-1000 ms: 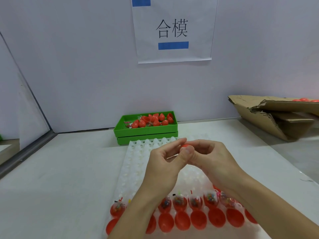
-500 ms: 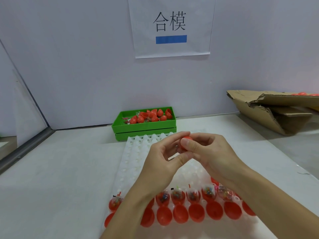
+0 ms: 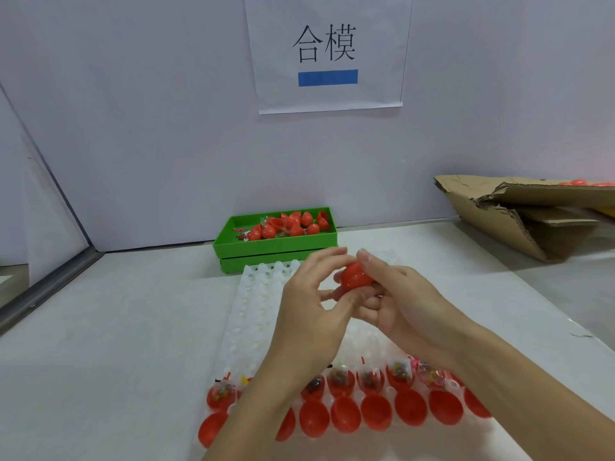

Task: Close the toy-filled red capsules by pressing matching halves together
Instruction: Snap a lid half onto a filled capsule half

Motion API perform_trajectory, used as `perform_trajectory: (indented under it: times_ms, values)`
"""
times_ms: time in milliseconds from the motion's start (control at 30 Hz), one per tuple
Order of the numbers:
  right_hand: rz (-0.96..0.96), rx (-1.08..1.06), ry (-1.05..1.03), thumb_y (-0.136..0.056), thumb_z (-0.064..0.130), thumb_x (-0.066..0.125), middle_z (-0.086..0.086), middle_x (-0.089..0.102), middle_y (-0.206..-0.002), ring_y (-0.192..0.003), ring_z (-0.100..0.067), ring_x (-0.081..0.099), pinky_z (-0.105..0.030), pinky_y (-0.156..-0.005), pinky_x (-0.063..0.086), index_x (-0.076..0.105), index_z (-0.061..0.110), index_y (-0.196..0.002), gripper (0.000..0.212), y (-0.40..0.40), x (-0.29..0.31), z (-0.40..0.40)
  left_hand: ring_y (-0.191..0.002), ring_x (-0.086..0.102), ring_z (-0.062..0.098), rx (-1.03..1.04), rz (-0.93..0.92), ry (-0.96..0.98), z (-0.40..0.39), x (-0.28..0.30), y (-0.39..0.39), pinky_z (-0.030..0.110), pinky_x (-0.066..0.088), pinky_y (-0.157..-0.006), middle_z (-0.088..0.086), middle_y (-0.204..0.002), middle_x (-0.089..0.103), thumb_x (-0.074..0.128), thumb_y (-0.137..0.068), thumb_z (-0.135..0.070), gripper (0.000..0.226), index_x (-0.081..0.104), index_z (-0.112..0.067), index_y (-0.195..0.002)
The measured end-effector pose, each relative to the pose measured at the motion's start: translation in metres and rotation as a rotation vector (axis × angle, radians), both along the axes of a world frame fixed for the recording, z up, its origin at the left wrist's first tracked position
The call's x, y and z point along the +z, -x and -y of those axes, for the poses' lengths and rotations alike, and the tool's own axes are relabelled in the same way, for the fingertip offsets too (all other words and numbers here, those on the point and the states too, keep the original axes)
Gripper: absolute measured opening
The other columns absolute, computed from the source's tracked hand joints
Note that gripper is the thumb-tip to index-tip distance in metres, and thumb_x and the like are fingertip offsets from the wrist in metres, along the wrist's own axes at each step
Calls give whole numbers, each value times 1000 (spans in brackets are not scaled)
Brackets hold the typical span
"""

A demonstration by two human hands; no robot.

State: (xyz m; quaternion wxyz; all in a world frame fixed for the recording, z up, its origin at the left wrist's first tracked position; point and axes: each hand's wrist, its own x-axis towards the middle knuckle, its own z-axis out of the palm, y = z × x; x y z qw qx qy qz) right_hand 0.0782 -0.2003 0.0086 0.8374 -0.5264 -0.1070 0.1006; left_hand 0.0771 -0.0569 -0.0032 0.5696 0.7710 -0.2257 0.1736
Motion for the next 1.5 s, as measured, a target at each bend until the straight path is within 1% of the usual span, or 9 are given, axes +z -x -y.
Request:
perform_trajectory:
  times_ms: [100,200,400,667,767,900,1033,1400,1500]
  values:
    - [-46,73,-54,-91,45,59,-27,71,-104,-102,-32,72,-29,-81,59,78,1,-96,47,3,2,-3,-101,65,7,-17,-15,54,1,2,2,21,54,-83,-15,-98,70,77,-84,-20,22,69,-26,-103]
    - [-43,76,-37,-90,50,57,-34,68,-108,-100,-32,72,-32,-82,59,79,5,-94,50,3,2,-3,-93,68,6,66,44,24,1,2,2,22,55,-83,-15,-90,71,76,-82,-22,19,69,-24,-99]
    - [270,-342,493,-89,37,65,1,78,-91,-85,-16,76,-25,-72,60,72,18,-109,28,0,0,0,-81,67,2,306,98,-112,-9,-1,-5,16,55,-76,-17,-82,69,84,-77,-31,29,60,-36,-92]
    - [359,-430,530,-85,15,77,9,77,-87,-78,-13,75,-21,-66,59,75,25,-94,14,1,-8,-4,-84,67,1,251,110,-251,-8,-7,-6,15,54,-79,-11,-95,71,83,-80,-22,39,66,-24,-114]
    - [350,-475,510,-83,13,78,9,77,-84,-78,-11,75,-21,-69,59,75,24,-90,13,1,-6,0,-92,70,0,137,-3,-107,-6,-3,-3,16,55,-84,-11,-103,73,81,-80,-18,45,63,-25,-121]
    - [366,-481,448,-83,9,76,8,76,-76,-68,-8,72,-13,-63,54,74,22,-84,13,1,-3,2,-87,74,6,63,-167,204,-4,3,-2,16,56,-76,-7,-91,78,79,-80,-8,28,68,-23,-102]
    - [398,-471,466,-82,0,76,5,75,-69,-61,-6,70,-12,-61,52,74,17,-80,17,1,-3,3,-77,75,9,36,-225,306,-2,3,-1,12,54,-68,-6,-80,78,80,-73,4,28,74,-19,-89]
    - [380,-365,590,-79,-10,76,-2,74,-66,-59,-11,69,-16,-60,53,73,13,-74,24,-6,-7,8,-73,73,6,110,-146,66,-4,-2,-4,14,55,-68,-9,-77,76,76,-71,14,36,76,-18,-88]
    - [380,-387,657,-81,-9,74,6,73,-68,-64,-7,70,-15,-63,53,71,16,-75,26,-6,-8,8,-85,72,1,100,-149,80,0,-3,-2,13,55,-73,-14,-87,76,79,-71,11,44,75,-18,-103]
